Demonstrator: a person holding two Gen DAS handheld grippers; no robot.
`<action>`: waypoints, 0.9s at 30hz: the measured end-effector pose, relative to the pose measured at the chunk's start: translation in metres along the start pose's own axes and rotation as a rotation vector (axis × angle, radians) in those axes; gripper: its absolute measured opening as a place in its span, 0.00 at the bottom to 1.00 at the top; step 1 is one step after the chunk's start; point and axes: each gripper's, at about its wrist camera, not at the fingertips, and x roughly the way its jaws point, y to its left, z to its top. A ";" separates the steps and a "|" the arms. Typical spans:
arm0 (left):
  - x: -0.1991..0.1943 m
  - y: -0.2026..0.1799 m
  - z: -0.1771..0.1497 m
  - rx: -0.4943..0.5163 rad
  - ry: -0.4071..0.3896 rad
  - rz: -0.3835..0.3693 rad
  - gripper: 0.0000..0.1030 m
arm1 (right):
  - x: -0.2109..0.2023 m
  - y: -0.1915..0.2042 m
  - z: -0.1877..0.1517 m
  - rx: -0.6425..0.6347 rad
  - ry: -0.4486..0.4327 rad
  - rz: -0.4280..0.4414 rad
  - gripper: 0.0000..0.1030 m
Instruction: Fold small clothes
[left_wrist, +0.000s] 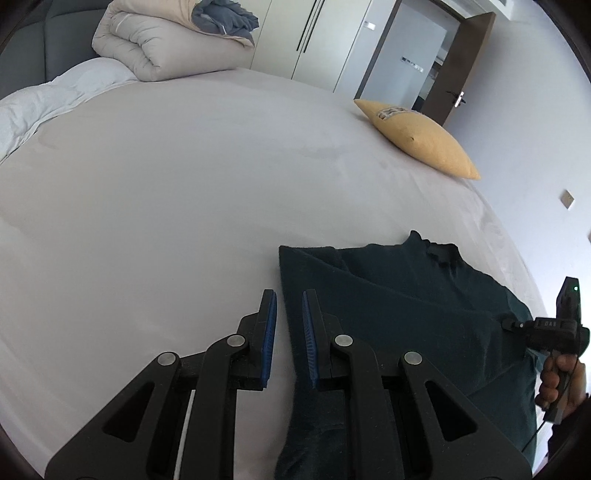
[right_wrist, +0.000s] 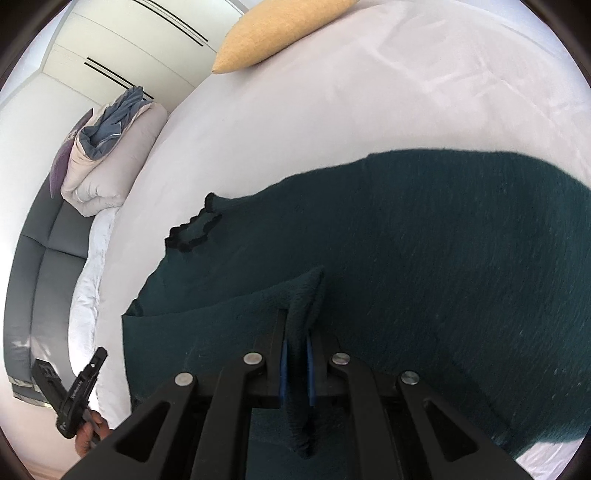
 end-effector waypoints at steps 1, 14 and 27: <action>0.000 0.000 0.000 0.008 0.005 0.000 0.14 | 0.000 0.000 0.001 0.000 -0.002 -0.003 0.07; 0.030 -0.045 -0.005 0.146 0.054 0.040 0.14 | 0.005 -0.007 0.006 -0.009 0.024 0.009 0.07; 0.059 -0.061 -0.033 0.278 0.095 0.132 0.14 | 0.002 -0.017 0.009 0.011 0.010 0.054 0.06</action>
